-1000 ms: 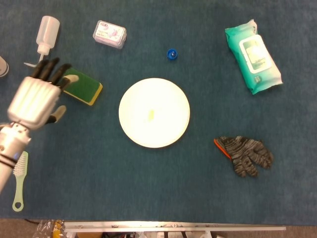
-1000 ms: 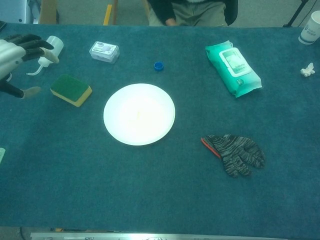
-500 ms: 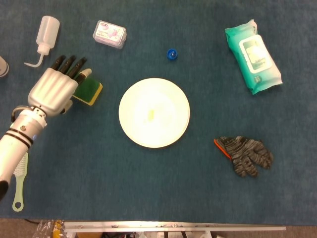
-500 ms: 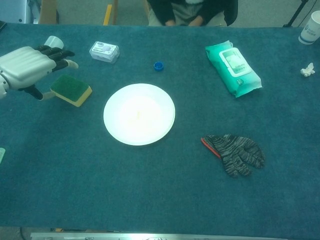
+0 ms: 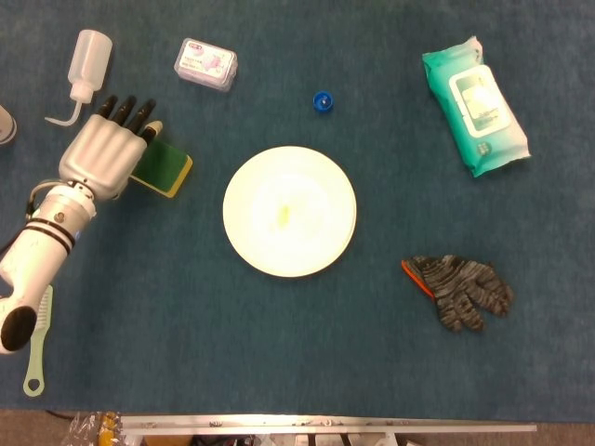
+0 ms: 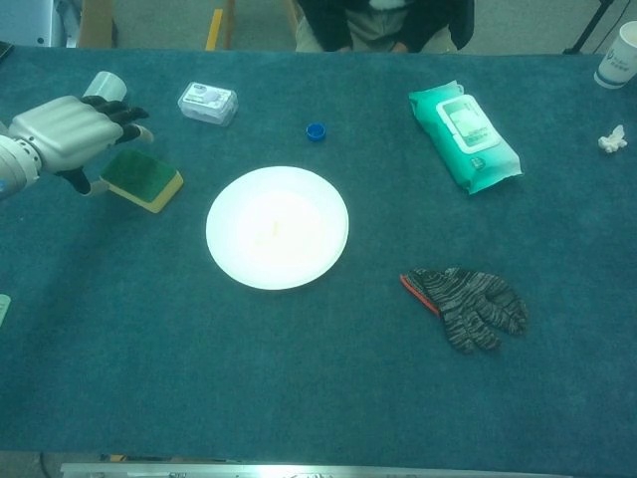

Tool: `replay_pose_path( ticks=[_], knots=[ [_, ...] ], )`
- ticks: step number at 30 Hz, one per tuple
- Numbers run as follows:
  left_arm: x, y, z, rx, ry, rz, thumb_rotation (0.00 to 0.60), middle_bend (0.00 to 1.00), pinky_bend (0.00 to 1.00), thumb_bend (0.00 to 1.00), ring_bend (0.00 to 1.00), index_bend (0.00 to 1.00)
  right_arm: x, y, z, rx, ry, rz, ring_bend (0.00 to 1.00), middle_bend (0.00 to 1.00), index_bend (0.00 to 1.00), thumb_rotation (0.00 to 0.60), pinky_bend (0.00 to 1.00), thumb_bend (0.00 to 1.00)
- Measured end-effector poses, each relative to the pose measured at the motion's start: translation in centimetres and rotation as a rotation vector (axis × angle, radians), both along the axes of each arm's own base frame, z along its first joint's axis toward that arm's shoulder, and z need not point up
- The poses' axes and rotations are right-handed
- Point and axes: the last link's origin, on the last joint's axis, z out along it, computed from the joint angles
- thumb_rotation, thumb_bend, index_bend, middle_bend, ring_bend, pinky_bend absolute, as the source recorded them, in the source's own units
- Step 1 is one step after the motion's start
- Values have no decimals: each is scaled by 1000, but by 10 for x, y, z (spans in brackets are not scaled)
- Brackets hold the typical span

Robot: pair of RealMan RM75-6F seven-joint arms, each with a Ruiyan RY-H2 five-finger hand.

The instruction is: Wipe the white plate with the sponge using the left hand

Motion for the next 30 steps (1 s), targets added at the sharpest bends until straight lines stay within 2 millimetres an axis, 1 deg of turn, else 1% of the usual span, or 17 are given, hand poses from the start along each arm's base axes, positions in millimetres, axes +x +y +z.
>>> replay_pose_path(
  ticks=[8,13,16,20,24,26,30],
  knots=[
    [-4,7,-8,-1,54,46,600,0,52,275,0,159,-4,1,3,-6,-2,-6,244,394,389,600,450,388],
    [-5,10,-13,1,48,91,600,0,52,275,0,168,-6,1,4,-7,-4,-10,244,394,389,600,450,388],
    [-5,13,-18,3,44,107,600,3,52,275,0,205,-7,2,4,-8,-5,-13,244,394,389,600,450,388],
    [-5,16,-22,12,46,107,600,30,52,275,0,290,-9,3,5,-12,-5,-17,244,394,389,600,450,388],
    [-5,17,-26,17,37,118,600,66,52,276,0,346,-10,3,6,-16,-6,-17,244,394,389,600,450,388],
    [-4,17,-27,23,25,125,600,85,51,275,2,369,-10,3,6,-15,-9,-16,244,394,389,600,450,388],
    [3,17,-24,36,1,119,600,98,51,275,6,382,-10,2,5,-9,-15,-9,244,394,389,600,450,388]
  ],
)
